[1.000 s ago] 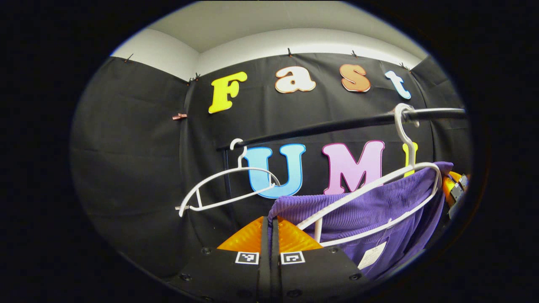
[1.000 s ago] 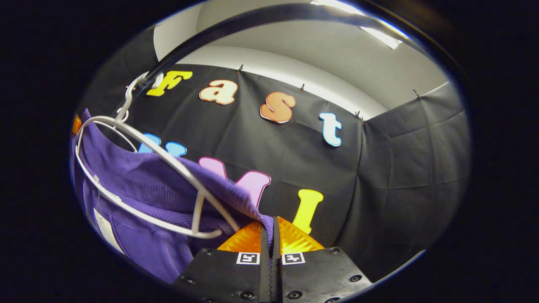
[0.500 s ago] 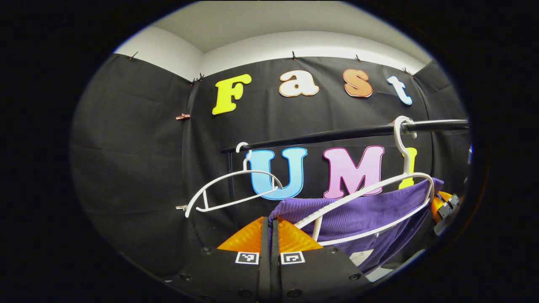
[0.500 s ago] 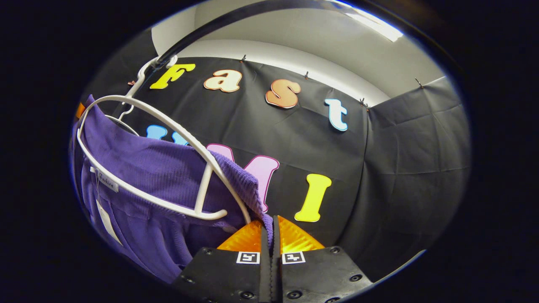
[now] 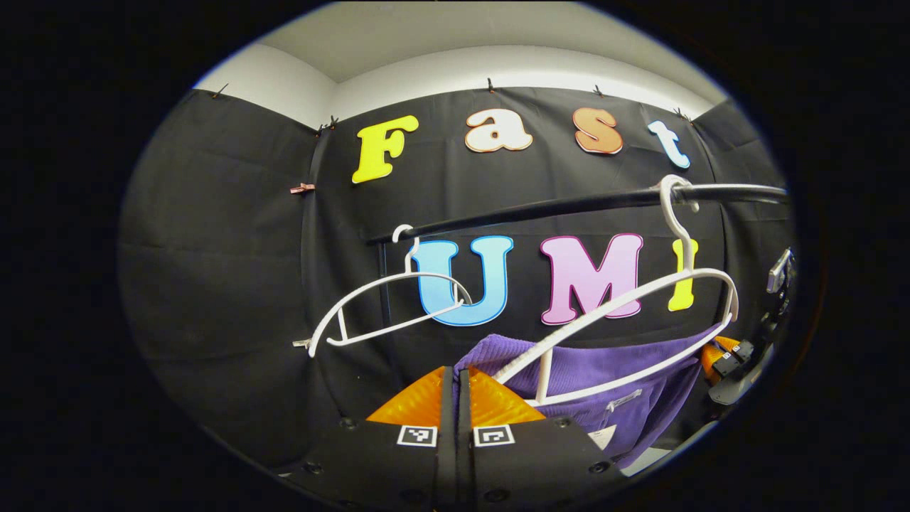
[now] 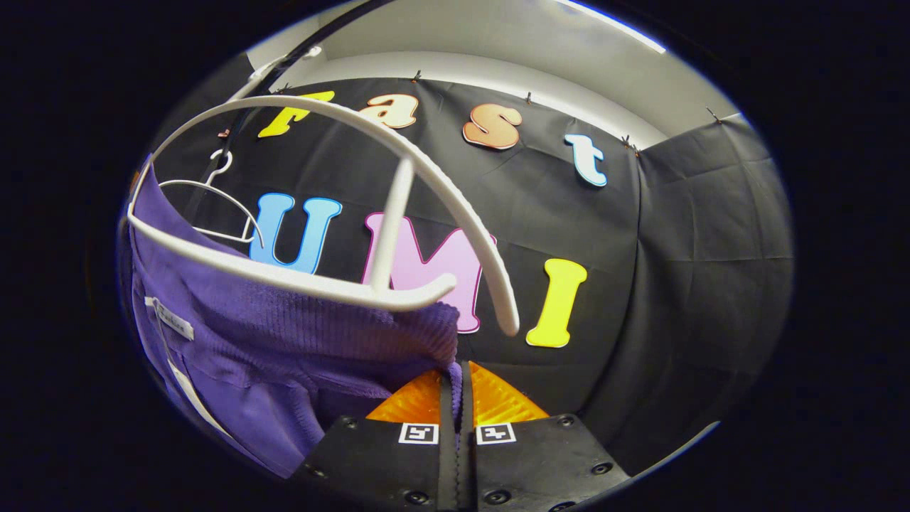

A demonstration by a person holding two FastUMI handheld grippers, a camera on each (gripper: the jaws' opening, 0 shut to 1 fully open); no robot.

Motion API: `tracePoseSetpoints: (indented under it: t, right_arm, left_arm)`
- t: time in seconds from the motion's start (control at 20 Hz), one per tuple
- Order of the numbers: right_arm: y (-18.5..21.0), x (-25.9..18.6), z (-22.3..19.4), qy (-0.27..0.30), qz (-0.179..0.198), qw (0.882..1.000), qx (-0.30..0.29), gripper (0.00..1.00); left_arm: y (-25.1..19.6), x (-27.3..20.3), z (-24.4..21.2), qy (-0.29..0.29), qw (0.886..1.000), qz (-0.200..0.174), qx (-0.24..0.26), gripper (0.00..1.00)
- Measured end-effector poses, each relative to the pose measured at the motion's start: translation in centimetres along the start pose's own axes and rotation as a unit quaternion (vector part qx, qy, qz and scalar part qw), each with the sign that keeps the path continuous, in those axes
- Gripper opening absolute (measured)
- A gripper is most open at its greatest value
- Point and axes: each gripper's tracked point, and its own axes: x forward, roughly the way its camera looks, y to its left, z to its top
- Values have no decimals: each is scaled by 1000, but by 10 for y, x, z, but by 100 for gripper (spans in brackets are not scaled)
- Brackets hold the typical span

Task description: Grasp the clothes on the hanger with both hands and then place them into the laundry hamper below.

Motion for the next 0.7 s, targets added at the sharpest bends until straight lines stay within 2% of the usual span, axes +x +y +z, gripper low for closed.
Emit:
tracePoseSetpoints:
  t: [0.2,0.3,0.4,0.55,0.6,0.7]
  right_arm:
    - [12,-43,-3,14,18,999,26,4]
    - [41,-65,3,17,52,997,56,4]
    - [68,-94,13,8,77,996,39,5]
    - [112,-138,23,8,124,992,5,4]
    - [120,-150,26,12,135,991,-8,7]
    - [124,-171,27,24,141,989,-24,4]
  left_arm:
    - [21,-8,-2,-20,1000,17,5,5]
    - [28,-13,-13,-15,1000,12,2,5]
    - [28,-22,-37,3,1000,1,-3,4]
    - [11,-52,-120,81,995,-47,-27,4]
    - [-1,-71,-149,114,990,-70,-44,5]
    - [-25,-95,-202,158,978,-116,-64,5]
